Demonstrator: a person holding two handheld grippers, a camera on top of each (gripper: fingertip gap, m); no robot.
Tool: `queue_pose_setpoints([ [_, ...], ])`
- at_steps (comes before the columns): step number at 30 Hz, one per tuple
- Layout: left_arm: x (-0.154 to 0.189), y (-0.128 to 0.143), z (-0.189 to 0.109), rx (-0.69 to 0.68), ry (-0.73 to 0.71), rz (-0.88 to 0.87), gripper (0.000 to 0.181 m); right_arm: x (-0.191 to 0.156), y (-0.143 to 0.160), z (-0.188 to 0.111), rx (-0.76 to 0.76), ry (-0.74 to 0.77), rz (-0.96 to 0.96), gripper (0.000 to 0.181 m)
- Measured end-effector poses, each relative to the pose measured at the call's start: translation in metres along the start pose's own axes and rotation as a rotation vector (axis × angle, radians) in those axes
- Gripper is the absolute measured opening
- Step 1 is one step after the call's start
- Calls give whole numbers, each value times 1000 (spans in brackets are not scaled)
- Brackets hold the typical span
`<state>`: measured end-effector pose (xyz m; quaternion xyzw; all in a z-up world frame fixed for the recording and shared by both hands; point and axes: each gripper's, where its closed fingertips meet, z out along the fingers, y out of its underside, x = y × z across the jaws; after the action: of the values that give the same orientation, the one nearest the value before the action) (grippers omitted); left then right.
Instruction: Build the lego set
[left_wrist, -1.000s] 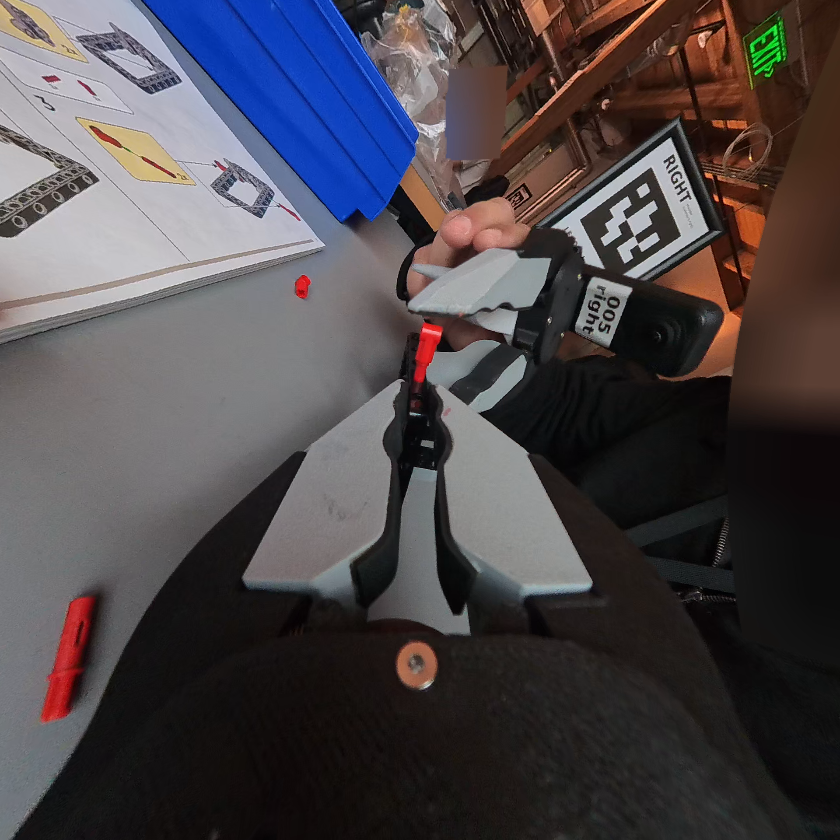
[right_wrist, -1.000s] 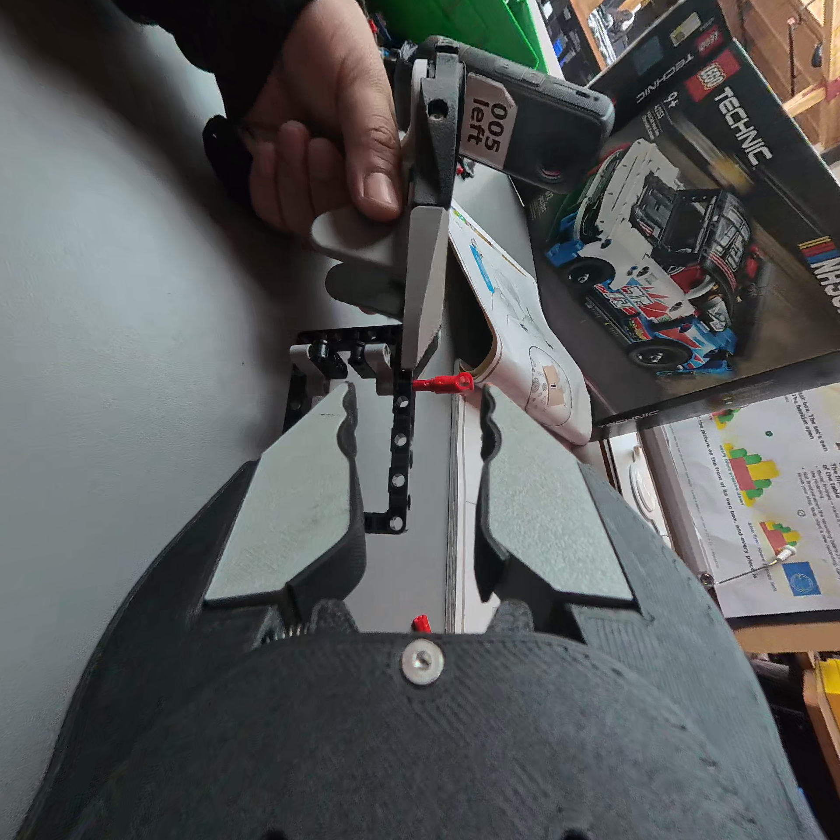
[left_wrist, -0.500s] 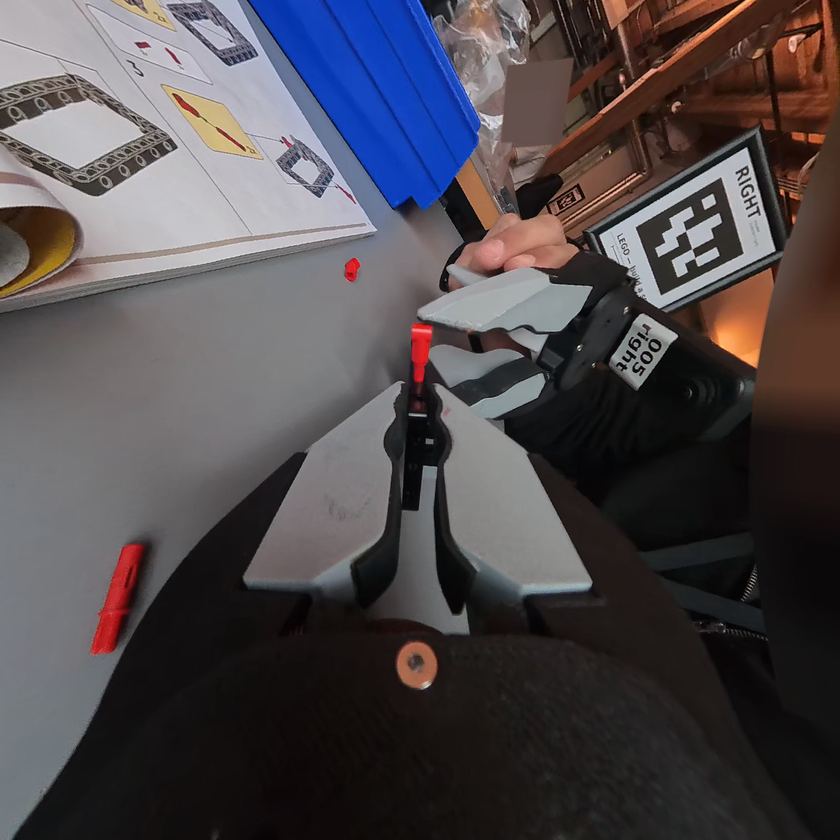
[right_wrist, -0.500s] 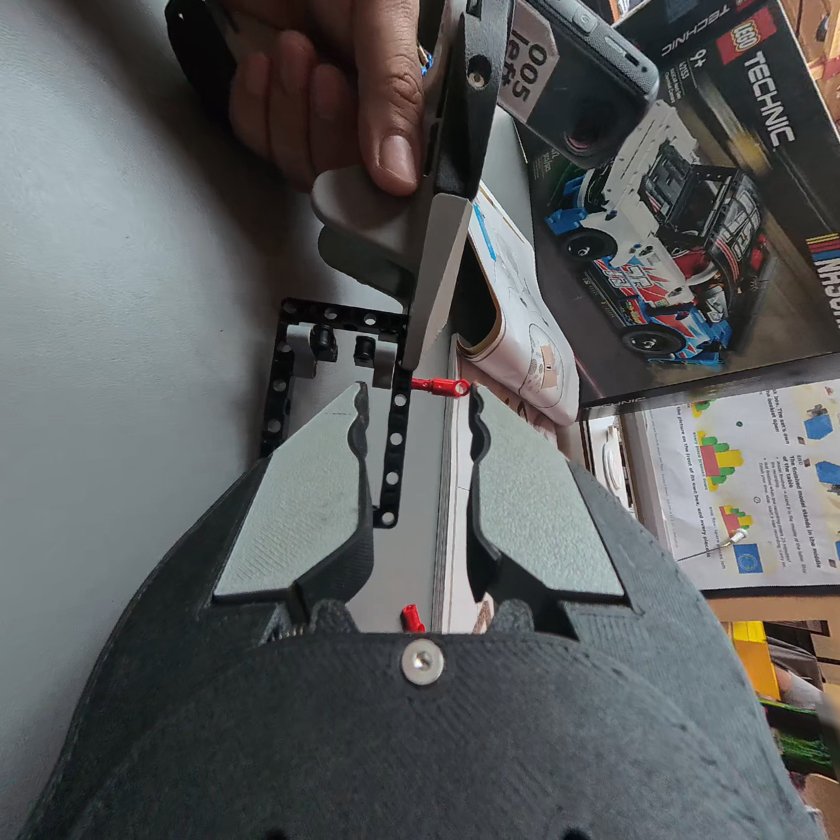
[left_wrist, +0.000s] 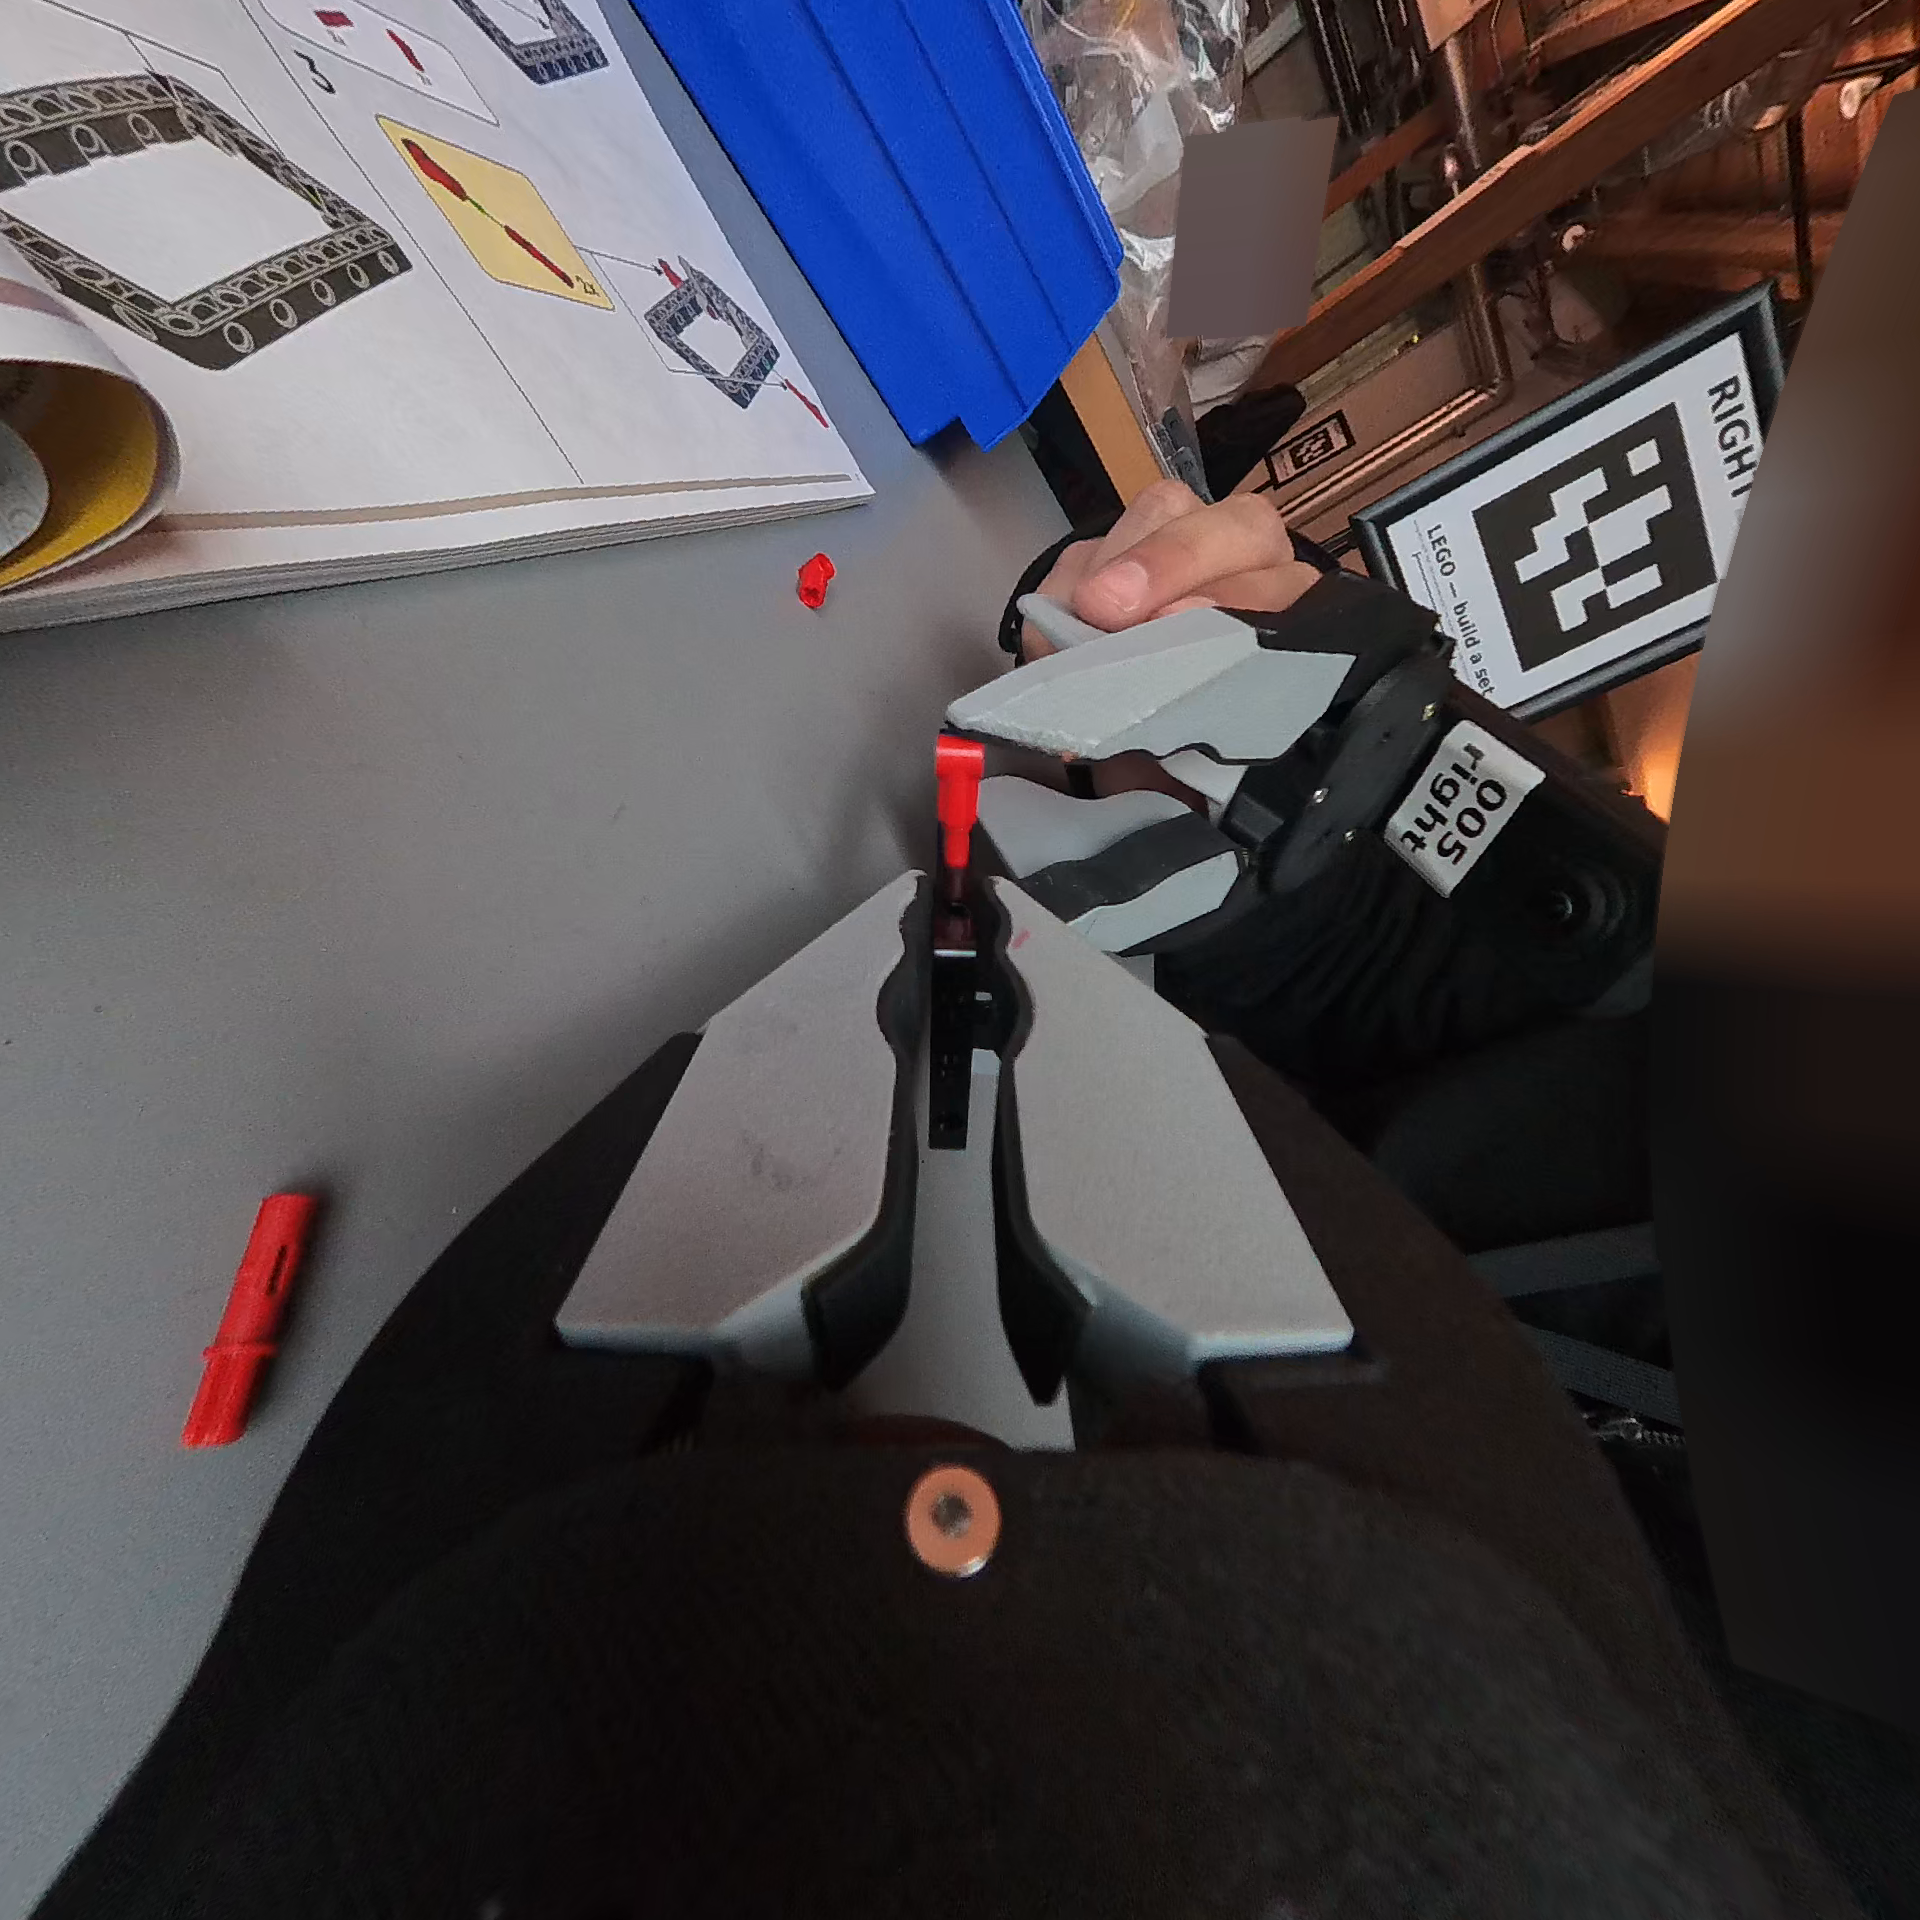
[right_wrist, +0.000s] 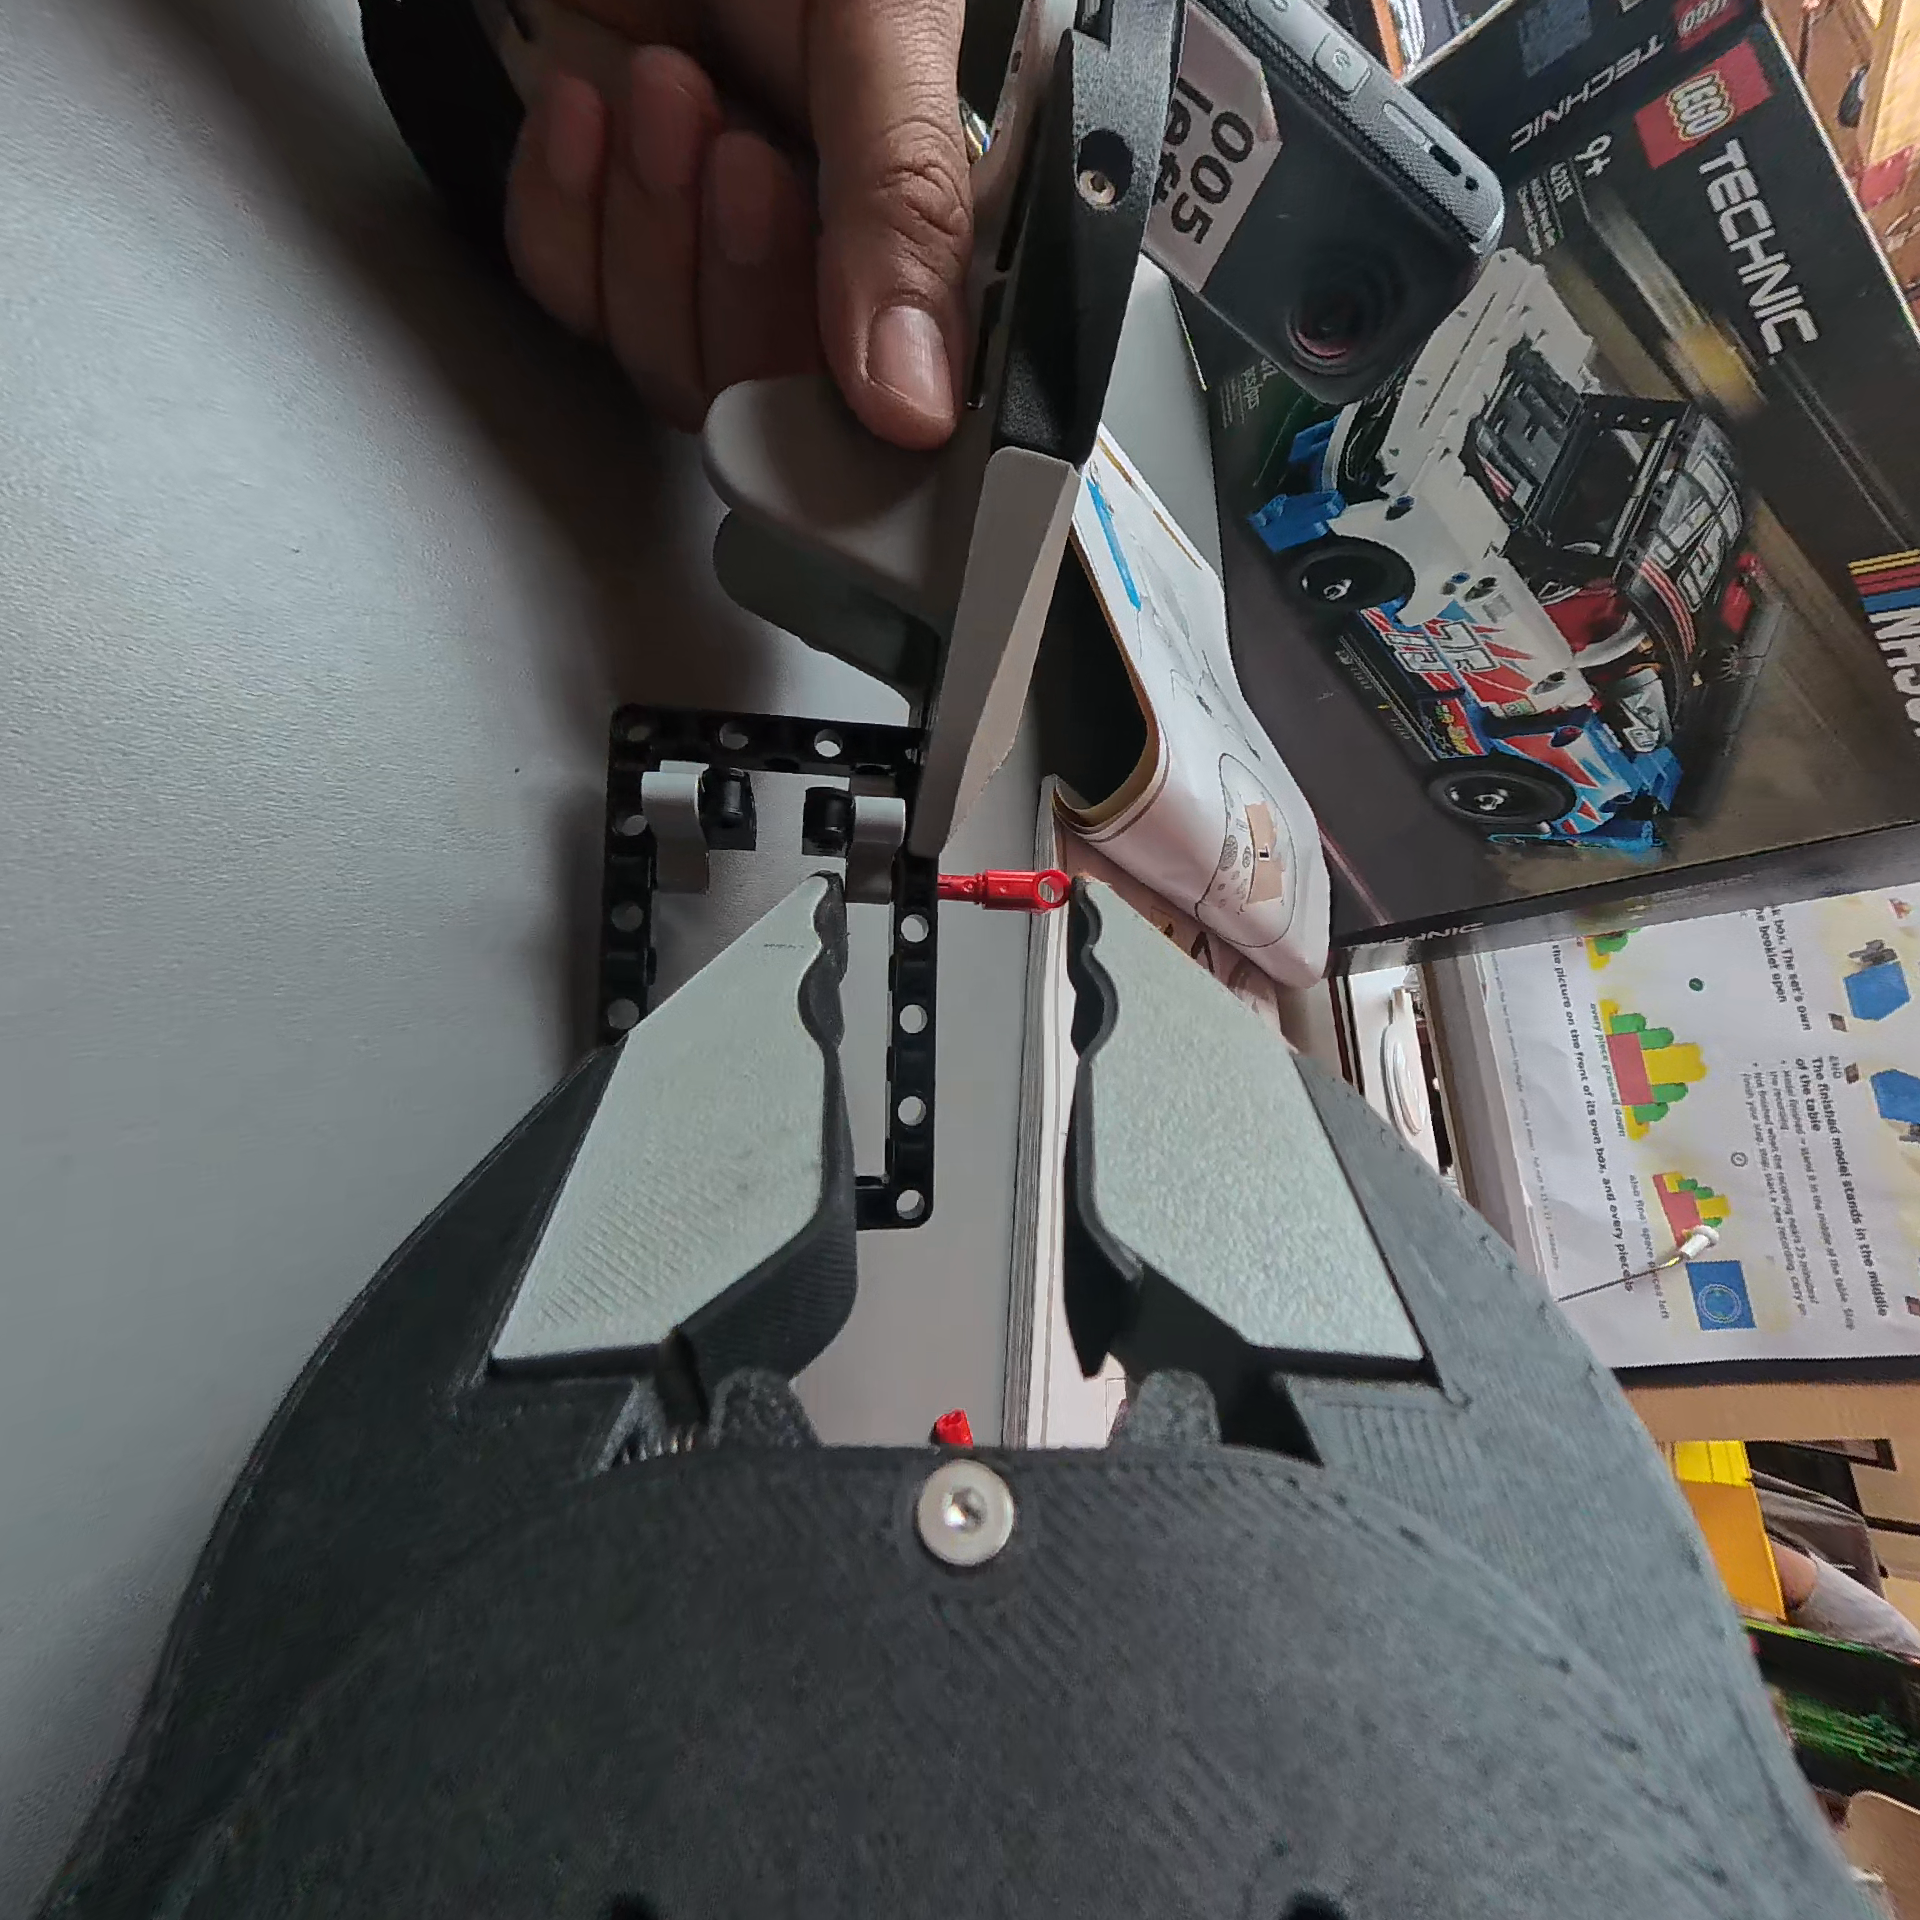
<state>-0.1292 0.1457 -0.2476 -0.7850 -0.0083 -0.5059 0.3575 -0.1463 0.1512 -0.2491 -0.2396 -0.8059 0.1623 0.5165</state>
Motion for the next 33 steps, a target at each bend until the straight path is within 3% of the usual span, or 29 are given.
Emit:
queue_pose_setpoints([
  [13, 1, 4, 2, -27, -2, 12, 6, -4, 0, -4, 0, -1, -38, 39],
  [33, -2, 16, 7, -92, -49, 59, 6, -23, 2, -11, -138, -52, -185, 33],
])
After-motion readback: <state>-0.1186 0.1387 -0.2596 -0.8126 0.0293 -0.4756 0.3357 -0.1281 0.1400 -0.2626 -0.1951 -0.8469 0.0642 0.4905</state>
